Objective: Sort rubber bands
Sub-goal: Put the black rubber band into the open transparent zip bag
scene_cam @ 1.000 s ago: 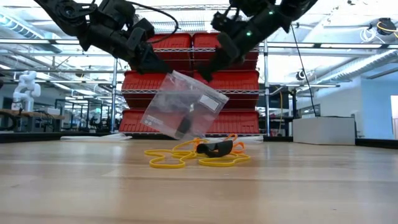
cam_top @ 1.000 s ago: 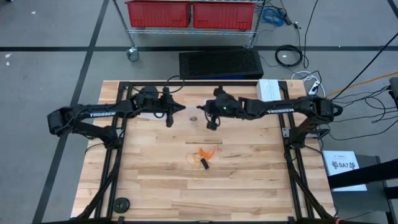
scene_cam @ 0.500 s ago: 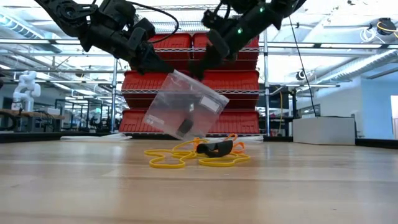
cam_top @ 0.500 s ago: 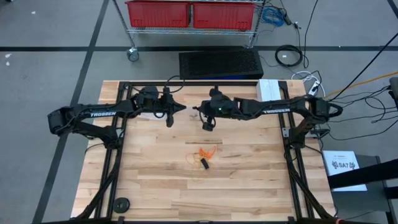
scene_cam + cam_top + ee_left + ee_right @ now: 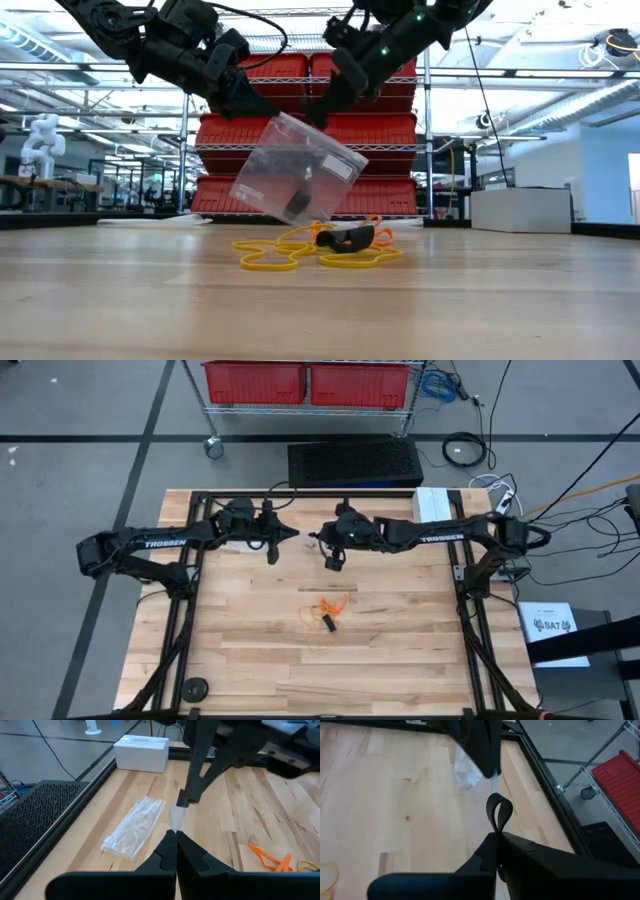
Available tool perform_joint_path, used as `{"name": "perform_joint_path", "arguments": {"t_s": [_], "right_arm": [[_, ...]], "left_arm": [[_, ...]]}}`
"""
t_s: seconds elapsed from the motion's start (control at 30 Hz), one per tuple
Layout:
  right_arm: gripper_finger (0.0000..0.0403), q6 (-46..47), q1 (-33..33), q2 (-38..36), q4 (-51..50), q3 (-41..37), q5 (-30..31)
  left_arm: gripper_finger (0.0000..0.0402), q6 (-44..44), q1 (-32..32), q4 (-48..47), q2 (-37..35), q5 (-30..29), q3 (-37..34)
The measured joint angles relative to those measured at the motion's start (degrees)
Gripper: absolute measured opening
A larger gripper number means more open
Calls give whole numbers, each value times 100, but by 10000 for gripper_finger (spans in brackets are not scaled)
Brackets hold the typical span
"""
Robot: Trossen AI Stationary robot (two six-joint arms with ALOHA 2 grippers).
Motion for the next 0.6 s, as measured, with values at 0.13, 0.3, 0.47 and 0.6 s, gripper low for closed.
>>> {"name": "perform_joint_path", "arguments": {"t_s": [0.13,0.3,0.47,0.6], "right_arm": [[0,-73,-78,128,1,-2,-13],[0,-125,-196,212,-12,-2,-22],[0,-127,-277,212,40,-2,-282],[0,-130,-314,210,47,-2,-289]], "left_arm": [[0,0,0,-3,0,0,0],[0,0,0,-18,0,0,0],[0,0,-1,-18,0,-1,0],[0,0,-2,-19,0,0,0]]}}
